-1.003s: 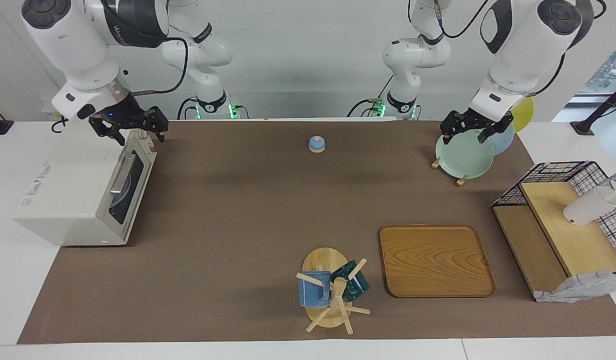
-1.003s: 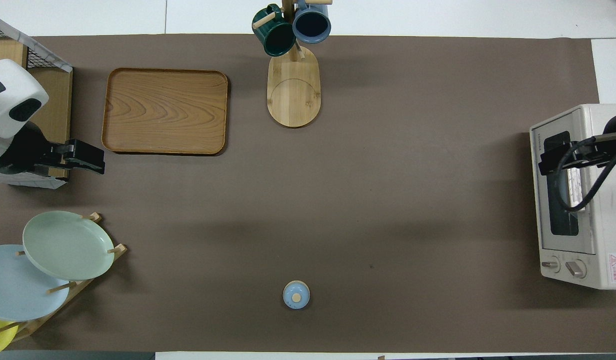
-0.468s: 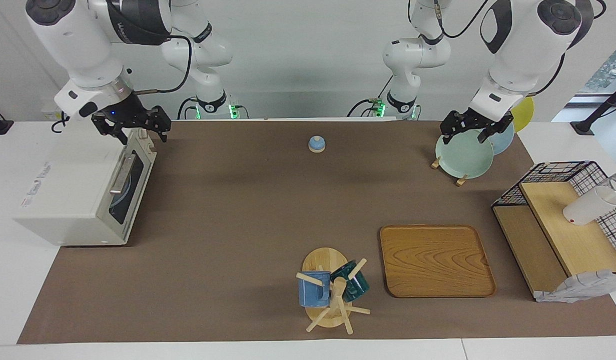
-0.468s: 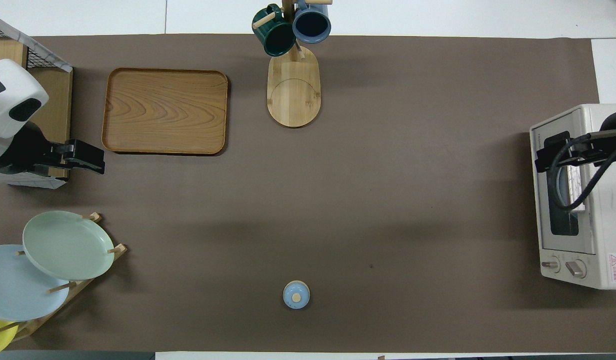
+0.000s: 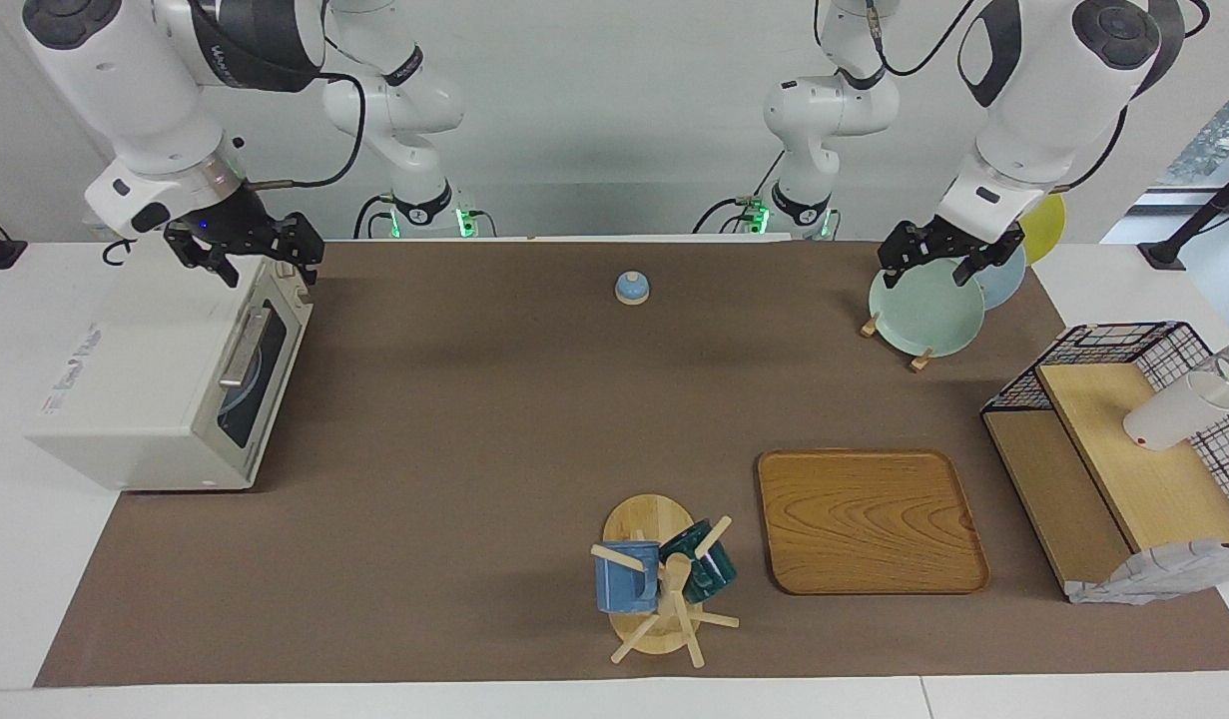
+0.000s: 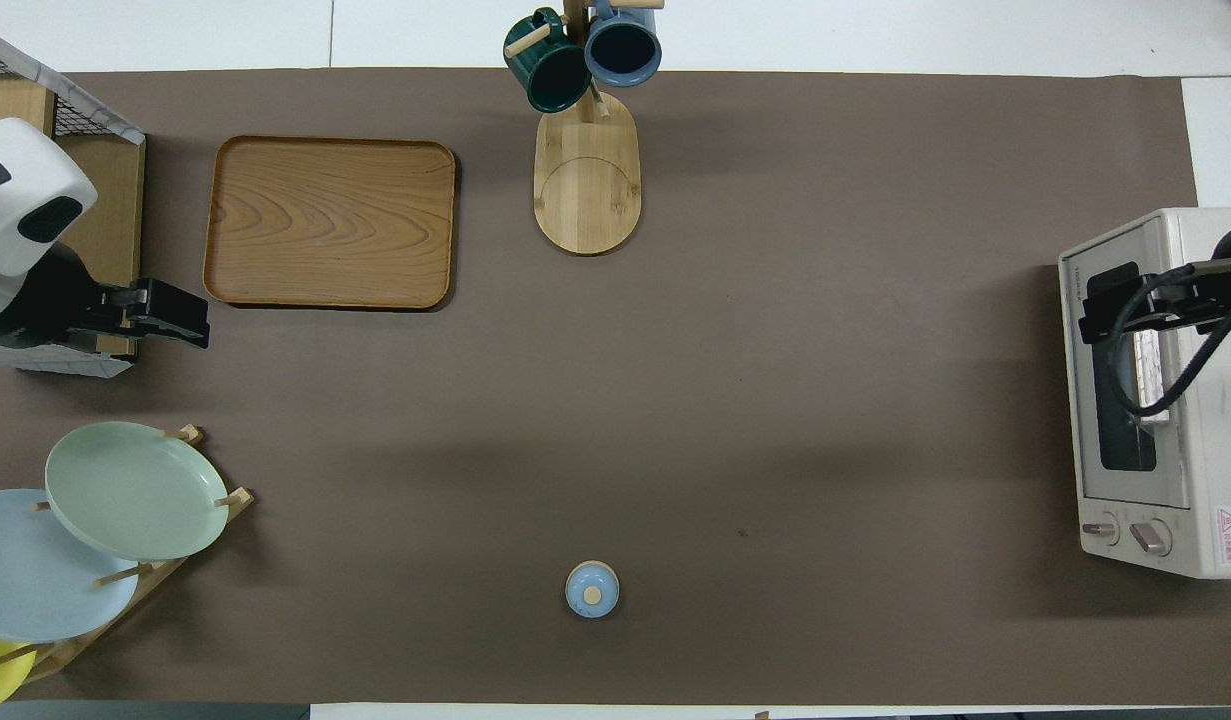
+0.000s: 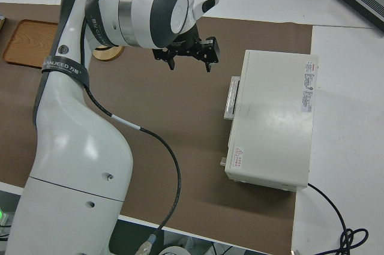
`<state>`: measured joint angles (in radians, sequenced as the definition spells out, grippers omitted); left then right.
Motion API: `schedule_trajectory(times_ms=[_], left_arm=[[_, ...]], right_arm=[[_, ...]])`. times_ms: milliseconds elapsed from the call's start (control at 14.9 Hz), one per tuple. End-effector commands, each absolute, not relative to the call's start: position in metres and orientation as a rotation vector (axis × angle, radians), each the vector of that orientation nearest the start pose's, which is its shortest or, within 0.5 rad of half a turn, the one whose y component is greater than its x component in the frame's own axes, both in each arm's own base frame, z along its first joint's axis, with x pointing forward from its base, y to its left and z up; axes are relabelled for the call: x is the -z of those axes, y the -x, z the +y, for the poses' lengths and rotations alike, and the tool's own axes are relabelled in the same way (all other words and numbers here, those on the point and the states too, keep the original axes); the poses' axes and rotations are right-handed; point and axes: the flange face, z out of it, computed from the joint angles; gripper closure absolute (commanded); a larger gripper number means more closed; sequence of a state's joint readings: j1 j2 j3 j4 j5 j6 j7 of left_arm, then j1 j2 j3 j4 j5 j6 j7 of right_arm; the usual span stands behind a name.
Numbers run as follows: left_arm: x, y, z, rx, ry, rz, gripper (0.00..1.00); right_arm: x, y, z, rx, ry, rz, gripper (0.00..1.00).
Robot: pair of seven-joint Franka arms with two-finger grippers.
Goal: Put eggplant into oven
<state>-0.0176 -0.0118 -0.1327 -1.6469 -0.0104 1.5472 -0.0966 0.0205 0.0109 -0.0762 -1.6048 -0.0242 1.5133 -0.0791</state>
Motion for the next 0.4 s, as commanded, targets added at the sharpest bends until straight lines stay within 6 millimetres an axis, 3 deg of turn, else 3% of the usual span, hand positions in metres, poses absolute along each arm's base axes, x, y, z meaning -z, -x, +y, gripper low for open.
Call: schedule_trajectory(times_ms=[0, 334], left_arm=[[-0.5968, -0.5360, -0.0799, -0.135, 3.113, 0.086, 0.00], [-0.5983, -0.5357, -0.0799, -0.131, 3.114, 0.086, 0.00]], right_arm=[[-0.5998, -0.5484, -0.0328, -0.147, 3.156, -0.017, 0.00], [-0.6000, -0.5485, -0.0355, -0.145, 3.157, -0.019, 0.00]])
